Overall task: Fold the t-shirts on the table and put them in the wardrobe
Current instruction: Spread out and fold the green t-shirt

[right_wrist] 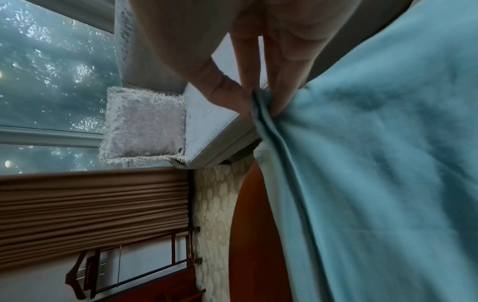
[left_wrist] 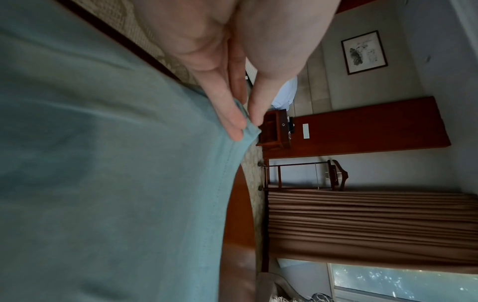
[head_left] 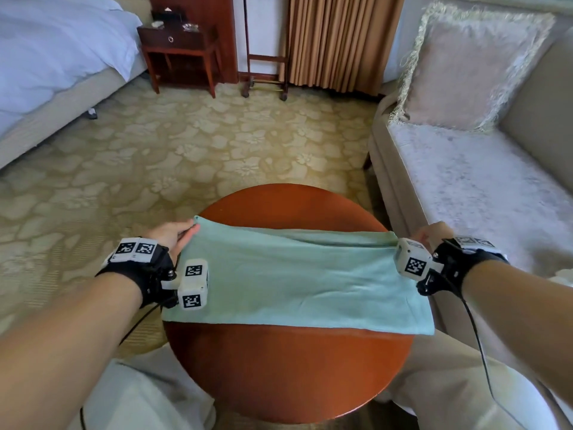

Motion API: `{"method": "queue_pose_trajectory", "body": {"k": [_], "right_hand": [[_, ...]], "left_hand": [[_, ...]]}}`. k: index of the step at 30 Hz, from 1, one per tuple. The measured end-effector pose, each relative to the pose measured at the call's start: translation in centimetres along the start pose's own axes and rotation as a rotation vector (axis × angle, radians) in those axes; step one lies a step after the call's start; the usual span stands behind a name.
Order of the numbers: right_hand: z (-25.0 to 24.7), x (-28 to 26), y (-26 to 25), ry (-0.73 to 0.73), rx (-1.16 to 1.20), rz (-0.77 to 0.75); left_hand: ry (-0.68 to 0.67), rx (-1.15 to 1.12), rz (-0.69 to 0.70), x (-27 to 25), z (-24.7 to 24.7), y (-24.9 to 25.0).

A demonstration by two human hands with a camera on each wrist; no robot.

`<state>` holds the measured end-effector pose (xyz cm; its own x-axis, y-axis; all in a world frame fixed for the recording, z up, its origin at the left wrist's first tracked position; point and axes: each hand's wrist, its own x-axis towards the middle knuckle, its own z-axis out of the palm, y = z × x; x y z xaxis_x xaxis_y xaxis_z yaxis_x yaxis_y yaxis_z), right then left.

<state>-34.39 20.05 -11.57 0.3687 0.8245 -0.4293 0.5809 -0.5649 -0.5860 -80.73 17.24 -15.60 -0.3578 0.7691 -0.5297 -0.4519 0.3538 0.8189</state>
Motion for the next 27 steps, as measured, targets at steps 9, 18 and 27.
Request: {"method": "queue_pose_trajectory", "body": {"k": [9, 18, 27], "right_hand": [[0.4, -0.7, 0.5, -0.118, 0.127, 0.057], [0.2, -0.1, -1.5, -0.008, 0.383, 0.104], [2.2, -5.6, -3.4, 0.043, -0.046, 0.015]], "left_hand": [[0.119, 0.103, 0.021, 1.1, -1.5, -0.4], [0.063, -0.018, 0.116, 0.6, -1.2, -0.2], [0.107, 0.628, 0.459, -2.8, 1.0, -0.1]]}}
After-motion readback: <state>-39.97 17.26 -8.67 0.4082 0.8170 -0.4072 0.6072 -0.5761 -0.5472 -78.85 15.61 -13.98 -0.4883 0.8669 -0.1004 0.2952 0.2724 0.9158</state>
